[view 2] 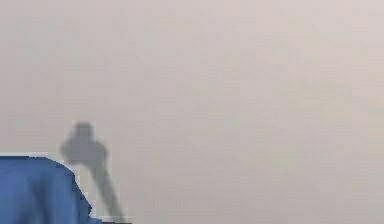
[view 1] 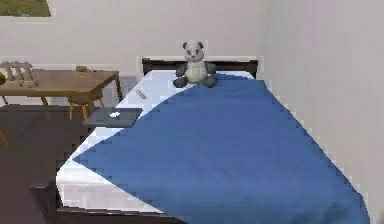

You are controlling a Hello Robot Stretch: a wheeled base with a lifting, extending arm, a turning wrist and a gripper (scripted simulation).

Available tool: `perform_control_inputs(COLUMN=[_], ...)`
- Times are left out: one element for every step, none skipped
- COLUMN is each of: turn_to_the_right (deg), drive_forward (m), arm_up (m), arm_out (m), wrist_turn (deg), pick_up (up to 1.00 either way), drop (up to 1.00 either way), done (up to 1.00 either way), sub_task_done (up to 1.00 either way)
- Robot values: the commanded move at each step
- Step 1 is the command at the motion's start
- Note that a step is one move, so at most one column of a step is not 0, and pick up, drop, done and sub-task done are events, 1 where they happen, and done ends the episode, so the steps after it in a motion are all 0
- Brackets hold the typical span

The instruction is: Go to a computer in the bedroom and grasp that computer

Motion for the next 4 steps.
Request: perform_control_inputs(turn_to_the_right=[-45.0, -45.0, -21.0, 45.0], drive_forward=[0.00, 0.00, 0.00, 0.00], arm_up=[0.00, 0.00, 0.00, 0.00], arm_out=[0.00, 0.00, 0.00, 0.00], wrist_turn=[0.0, 0.0, 0.0, 0.0], pick_up=[0.00, 0.00, 0.00, 0.00], drop=[0.00, 0.00, 0.00, 0.00], done=[0.00, 0.00, 0.00, 0.00], sub_task_done=[0.00, 0.00, 0.00, 0.00])
